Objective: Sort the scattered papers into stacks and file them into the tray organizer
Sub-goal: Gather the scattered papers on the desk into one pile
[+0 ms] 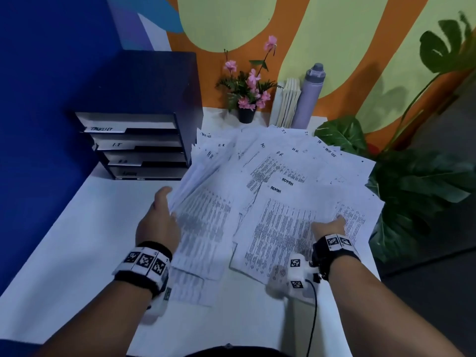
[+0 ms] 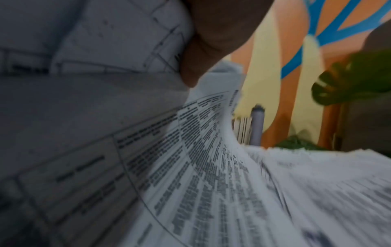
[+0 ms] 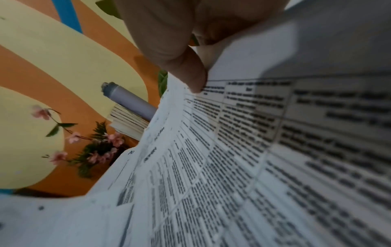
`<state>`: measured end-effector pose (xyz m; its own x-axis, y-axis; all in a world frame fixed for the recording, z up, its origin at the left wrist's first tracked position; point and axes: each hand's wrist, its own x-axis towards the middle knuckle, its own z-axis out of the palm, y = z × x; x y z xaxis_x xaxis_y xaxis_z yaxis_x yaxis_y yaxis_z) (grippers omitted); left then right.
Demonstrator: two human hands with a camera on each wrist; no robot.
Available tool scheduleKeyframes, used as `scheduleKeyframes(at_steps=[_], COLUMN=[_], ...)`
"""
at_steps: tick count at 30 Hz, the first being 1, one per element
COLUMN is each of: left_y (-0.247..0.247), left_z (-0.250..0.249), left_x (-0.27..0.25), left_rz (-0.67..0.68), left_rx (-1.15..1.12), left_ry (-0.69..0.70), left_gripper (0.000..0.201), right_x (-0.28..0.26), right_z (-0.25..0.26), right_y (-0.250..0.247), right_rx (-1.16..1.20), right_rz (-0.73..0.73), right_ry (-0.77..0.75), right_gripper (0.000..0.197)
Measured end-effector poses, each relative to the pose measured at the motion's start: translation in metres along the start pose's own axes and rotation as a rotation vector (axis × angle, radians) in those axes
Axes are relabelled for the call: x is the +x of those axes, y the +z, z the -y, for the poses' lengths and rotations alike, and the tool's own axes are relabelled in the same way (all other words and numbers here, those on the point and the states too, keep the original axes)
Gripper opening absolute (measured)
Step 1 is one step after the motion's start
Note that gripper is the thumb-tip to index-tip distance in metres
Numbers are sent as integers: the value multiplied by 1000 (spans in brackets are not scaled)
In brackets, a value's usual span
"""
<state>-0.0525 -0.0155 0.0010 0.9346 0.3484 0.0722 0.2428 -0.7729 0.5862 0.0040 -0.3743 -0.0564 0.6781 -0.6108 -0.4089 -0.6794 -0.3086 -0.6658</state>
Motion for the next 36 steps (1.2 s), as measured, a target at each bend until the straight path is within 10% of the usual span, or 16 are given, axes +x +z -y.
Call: scheduleKeyframes(at_steps=[3, 10, 20, 27, 36], left_y=[-26, -59, 6, 27, 14], left_z=[-13, -24, -40, -46, -53], left_x=[3, 18, 1, -5, 1], left_rz=[-189, -388, 308, 289, 212], left_rx=[-12, -237, -926, -727, -604], left_ry=[137, 86, -438, -302, -43], left_gripper=[48, 19, 15, 33, 42], right_x=[-1, -18, -47, -75, -77], right_z=[8, 32, 41, 53, 58], right_y=[-6, -27, 0, -18, -15], right_rx=[-113, 51, 517, 558, 562], right_rz=[-87, -232, 358, 725, 355], right_ry=[-237, -429, -241, -209, -425], right_gripper=[15, 13, 41, 72, 43])
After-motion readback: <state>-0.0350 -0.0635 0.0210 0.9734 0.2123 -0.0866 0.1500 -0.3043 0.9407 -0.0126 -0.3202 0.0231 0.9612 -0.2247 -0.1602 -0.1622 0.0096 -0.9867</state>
